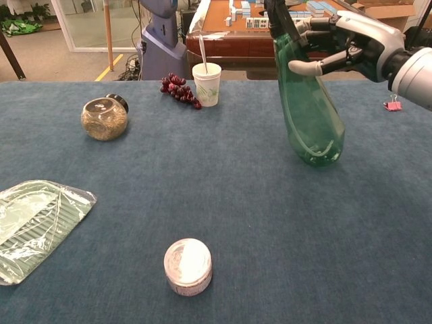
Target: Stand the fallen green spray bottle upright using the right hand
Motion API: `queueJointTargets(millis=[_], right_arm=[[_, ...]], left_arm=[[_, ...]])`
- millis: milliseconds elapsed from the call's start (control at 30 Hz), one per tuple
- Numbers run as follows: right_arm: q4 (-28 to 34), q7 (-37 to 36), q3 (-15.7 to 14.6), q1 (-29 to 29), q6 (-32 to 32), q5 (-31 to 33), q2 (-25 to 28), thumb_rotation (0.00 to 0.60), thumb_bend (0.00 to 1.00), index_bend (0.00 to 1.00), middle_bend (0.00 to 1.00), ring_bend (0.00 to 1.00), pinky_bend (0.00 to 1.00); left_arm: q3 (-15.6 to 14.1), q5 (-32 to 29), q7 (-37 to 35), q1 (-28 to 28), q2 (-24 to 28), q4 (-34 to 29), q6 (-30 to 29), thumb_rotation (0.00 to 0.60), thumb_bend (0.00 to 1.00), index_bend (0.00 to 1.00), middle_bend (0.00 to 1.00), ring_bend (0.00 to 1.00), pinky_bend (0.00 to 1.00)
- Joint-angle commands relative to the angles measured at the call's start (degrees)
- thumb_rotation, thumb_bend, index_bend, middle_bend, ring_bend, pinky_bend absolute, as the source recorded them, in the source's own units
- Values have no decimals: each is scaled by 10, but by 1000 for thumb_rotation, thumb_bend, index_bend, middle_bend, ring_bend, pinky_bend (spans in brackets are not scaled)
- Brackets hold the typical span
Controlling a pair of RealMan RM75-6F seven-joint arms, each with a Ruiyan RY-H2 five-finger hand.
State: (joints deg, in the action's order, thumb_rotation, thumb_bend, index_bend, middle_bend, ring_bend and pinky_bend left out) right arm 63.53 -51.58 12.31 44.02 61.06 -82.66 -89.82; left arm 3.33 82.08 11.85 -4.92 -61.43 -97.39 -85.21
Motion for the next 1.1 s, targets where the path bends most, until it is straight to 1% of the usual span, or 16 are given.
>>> queueJointTargets(millis=[33,200,433,600,800,867,1000,1067,1100], right_arm=[[-22,-31,11,7,9,-4,-23,600,376,635,547,286,119],[-53,-58,15,16,15,-9,-47,600,375,635,547,293,119],[-95,-84,15,17,47,-21,-83,600,322,636,546,294,119],[-131,-100,10,11,61,-21,-112,600,290,636,537,297,119],[-161,-113,4,1,80,-24,-127,600,256,636,521,297,119],[-166,-118,1,-4,86,-25,-128,600,234,636,513,297,119],[-170,-122,-2,-14,102,-28,-125,600,152,636,475,297,119],[-170,-123,-4,-19,109,-30,-122,596,109,615,450,296,119],[-170,-123,-5,-21,112,-31,-121,586,81,588,430,288,119]], left_arm=[[0,-1,-1,0,1,1,0,600,377,0,0,0,0],[0,1,-4,1,2,2,-1,600,376,0,0,0,0],[0,-1,-5,0,3,4,2,600,377,0,0,0,0],[0,-2,-2,-2,3,3,6,600,376,0,0,0,0],[0,-2,-2,-1,4,2,5,600,376,0,0,0,0],[-1,-2,-1,-2,4,2,6,600,377,0,0,0,0],[-1,-2,-1,-2,3,1,5,600,376,0,0,0,0],[-1,-1,0,-2,4,1,5,600,376,0,0,0,0],[-1,-1,0,-2,4,1,5,600,376,0,0,0,0]])
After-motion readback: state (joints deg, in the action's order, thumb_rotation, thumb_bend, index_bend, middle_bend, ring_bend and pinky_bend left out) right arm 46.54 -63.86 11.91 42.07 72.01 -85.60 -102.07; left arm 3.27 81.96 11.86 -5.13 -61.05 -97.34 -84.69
